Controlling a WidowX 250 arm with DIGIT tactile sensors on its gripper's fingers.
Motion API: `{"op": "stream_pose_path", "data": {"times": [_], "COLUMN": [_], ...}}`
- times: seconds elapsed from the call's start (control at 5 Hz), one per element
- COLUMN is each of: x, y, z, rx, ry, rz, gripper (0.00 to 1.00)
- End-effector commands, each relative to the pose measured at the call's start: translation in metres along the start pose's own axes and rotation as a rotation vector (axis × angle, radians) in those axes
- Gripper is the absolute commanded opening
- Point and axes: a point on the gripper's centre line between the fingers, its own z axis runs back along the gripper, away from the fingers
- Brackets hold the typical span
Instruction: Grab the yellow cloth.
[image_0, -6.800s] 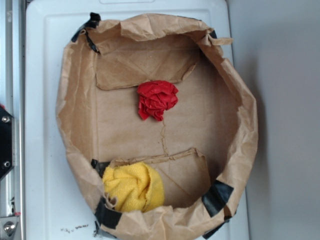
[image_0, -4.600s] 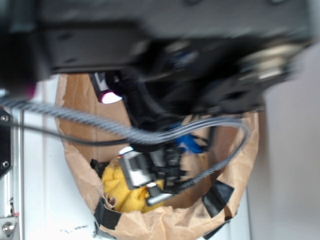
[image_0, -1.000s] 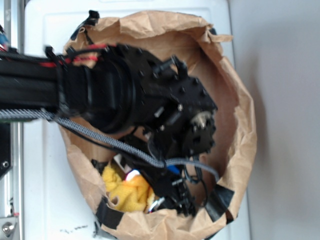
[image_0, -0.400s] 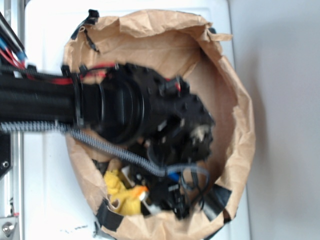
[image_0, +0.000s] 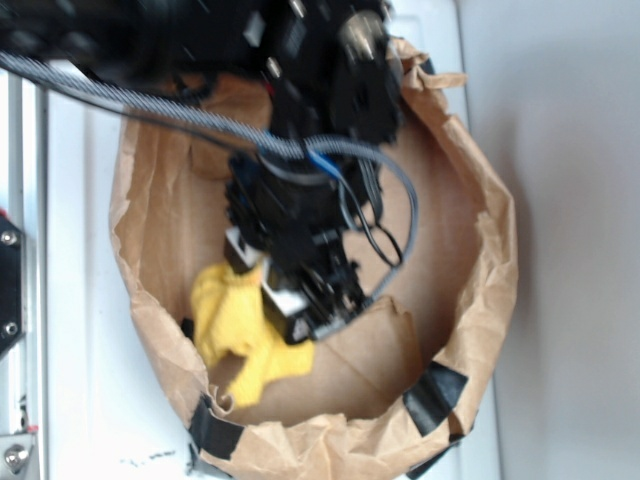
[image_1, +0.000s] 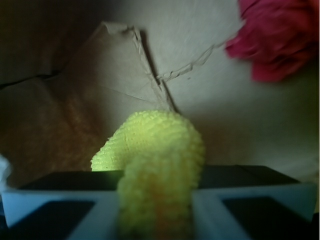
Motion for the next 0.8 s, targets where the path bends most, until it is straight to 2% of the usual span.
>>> {"op": "stream_pose_path", "data": {"times": [0.0,0.2,0.4,0.6], "x": [0.008,0.017,0.020,0.009], "y": [-0.007,-0.022,-0.032,-0.030], "z": [0.062,0.065,0.060,0.065], "rx": [0.099,0.209,0.364,0.387], "ry": [-0.274,-0.232,-0.227,-0.201], "rz": [-0.315,-0.386,-0.494,-0.549], "gripper": [0.00,0.00,0.00,0.00]}}
